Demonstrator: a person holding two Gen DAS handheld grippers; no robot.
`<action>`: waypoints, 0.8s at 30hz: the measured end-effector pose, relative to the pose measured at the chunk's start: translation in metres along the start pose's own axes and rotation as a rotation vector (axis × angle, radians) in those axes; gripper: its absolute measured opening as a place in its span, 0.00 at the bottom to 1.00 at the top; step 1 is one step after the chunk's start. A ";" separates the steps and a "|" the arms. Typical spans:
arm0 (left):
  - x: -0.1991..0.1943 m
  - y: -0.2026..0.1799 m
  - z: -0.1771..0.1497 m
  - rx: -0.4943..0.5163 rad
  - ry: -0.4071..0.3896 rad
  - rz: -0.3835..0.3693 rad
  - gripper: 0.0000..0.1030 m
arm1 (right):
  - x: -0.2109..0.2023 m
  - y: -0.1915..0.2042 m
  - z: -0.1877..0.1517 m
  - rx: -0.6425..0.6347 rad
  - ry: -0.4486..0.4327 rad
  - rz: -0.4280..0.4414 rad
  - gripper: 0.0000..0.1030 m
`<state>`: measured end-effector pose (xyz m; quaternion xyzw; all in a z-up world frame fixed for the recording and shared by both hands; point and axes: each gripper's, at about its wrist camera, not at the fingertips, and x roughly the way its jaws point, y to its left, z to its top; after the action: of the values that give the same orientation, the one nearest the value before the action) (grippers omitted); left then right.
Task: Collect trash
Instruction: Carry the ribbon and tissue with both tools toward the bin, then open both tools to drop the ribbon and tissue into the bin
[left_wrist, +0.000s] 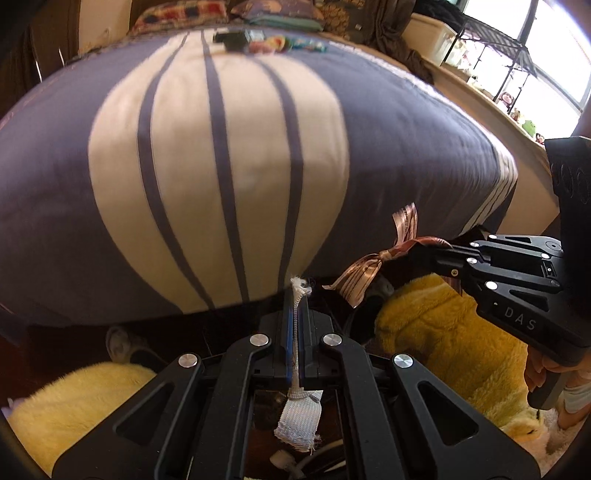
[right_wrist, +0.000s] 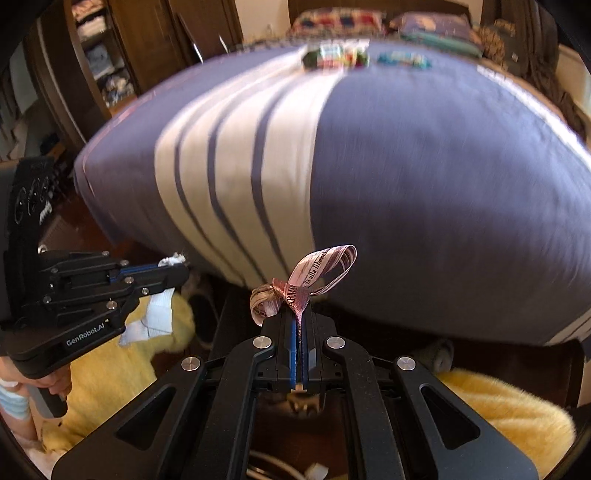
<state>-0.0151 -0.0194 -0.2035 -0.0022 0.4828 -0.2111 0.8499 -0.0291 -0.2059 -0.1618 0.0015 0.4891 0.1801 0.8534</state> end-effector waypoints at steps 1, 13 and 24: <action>0.007 0.003 -0.004 -0.010 0.017 -0.004 0.00 | 0.009 0.000 -0.004 0.004 0.025 0.001 0.03; 0.084 0.022 -0.044 -0.079 0.228 -0.010 0.00 | 0.083 0.000 -0.040 0.070 0.235 0.075 0.03; 0.117 0.031 -0.064 -0.100 0.329 -0.011 0.01 | 0.115 0.001 -0.034 0.107 0.293 0.122 0.07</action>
<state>-0.0048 -0.0202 -0.3401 -0.0126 0.6255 -0.1887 0.7569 -0.0057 -0.1759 -0.2753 0.0505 0.6163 0.2036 0.7591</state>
